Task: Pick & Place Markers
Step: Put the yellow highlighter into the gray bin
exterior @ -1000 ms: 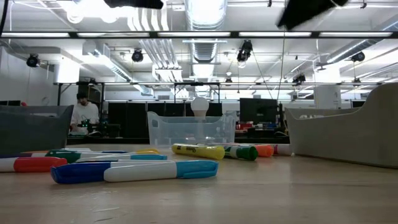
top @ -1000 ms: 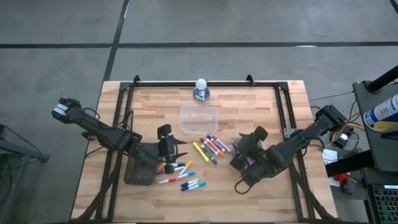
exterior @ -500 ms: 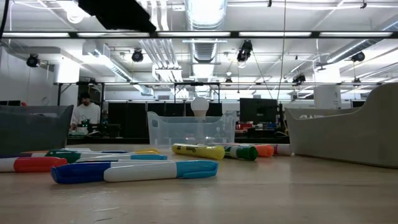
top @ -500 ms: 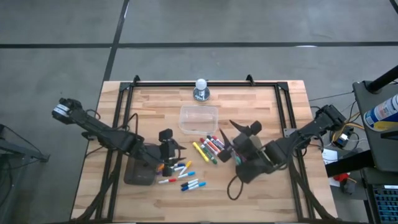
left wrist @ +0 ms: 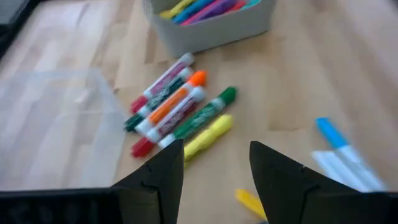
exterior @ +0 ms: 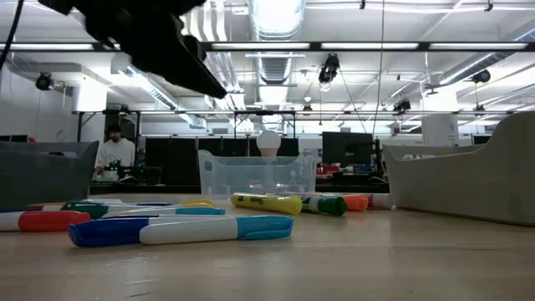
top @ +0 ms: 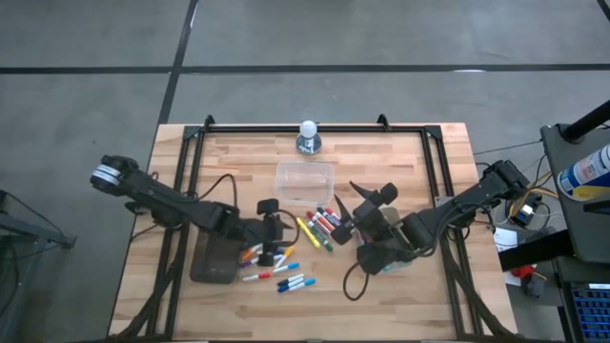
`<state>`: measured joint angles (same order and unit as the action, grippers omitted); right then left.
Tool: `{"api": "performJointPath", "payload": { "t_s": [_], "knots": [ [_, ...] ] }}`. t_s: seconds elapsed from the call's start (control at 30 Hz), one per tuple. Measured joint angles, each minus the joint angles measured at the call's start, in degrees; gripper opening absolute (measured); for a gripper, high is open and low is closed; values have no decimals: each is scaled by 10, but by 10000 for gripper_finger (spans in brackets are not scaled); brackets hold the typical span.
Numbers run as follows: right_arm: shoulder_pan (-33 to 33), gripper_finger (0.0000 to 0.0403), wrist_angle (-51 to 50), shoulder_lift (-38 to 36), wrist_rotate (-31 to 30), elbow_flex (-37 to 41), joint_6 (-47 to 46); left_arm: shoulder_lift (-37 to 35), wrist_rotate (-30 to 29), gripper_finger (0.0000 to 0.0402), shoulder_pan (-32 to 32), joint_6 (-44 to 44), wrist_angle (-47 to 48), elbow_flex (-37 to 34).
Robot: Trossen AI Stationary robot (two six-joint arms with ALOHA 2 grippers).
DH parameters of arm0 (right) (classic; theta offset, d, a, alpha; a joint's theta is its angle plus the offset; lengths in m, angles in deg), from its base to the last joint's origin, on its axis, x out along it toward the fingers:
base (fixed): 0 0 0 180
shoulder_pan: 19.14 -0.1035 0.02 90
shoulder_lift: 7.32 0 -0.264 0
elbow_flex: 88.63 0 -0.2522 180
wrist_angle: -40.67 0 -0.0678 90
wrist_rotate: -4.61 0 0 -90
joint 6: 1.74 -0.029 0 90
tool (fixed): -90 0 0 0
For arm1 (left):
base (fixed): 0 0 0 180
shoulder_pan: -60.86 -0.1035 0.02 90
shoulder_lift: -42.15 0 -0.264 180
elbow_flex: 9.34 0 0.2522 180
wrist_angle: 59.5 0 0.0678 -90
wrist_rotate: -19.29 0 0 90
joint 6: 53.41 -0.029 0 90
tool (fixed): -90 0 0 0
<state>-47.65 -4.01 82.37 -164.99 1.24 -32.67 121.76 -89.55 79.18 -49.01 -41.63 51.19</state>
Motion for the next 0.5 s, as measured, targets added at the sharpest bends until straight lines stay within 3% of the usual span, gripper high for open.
{"api": "performJointPath", "payload": {
  "t_s": [0.33, 0.5],
  "knots": [
    [-1, 224, 0, 0, 1, 0, 16, 76, 0, 177, -39, -59, 6, 19],
    [-8, 224, 0, 0, 2, 0, 16, 101, 52, 177, -68, -83, 6, 32]
  ]
}}
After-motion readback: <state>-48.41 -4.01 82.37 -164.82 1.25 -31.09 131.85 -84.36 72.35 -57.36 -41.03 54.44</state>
